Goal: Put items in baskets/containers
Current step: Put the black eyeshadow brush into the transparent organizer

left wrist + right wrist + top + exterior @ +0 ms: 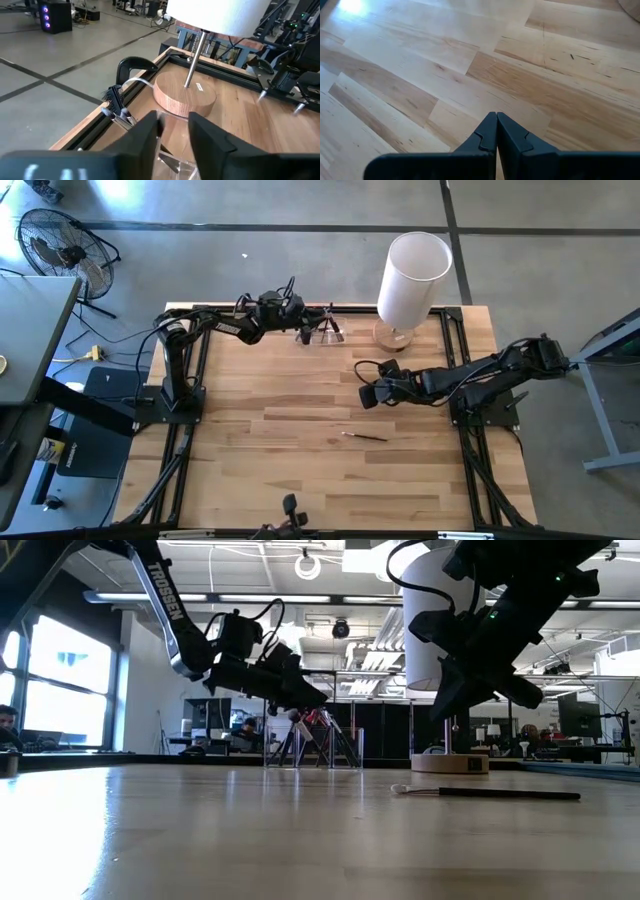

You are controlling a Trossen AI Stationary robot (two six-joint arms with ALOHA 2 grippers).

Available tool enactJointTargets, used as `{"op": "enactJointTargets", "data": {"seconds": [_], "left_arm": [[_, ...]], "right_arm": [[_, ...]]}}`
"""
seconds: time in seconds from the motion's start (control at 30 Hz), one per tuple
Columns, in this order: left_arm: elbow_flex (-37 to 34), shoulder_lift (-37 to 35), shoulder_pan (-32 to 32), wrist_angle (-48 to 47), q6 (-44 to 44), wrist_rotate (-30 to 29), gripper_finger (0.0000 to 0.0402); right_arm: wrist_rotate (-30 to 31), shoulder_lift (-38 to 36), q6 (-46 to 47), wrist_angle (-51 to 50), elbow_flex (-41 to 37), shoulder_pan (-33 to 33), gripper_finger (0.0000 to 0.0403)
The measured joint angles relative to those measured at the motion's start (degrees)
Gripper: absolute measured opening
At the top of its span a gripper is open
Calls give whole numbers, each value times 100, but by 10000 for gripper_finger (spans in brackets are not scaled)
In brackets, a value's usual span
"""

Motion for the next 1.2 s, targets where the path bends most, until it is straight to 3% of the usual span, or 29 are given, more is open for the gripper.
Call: {"op": "enactJointTargets", "data": {"seconds": [0.2, 0.43, 0.6, 0.77, 0.87, 1.07, 1.2], "left_arm": [[74, -49, -7, 8, 161, -18, 159], [491, -520, -44, -438, 152, -49, 162], [1101, -1058, -317, -2524, 198, -739, 162], [2175, -1344, -831, -5499, 297, -1649, 162], [2849, -1340, -1183, -6897, 76, -1786, 162], [3407, -1346, -2039, -7644, -631, -2159, 157], [3407, -1342, -2564, -8116, -601, -2178, 110]], "right_arm": [[16, 0, -46, 0, 0, 0, 2], [-89, 0, -450, -5, 0, 0, 4], [-432, 0, -1060, -20, 0, 0, 1], [-726, 0, -1668, -22, 0, 2, 4], [-1065, 0, -2113, -21, 0, 2, 2], [-1813, 0, -2818, -22, 0, 2, 5], [-1937, 0, -3085, -22, 0, 2, 6]]}}
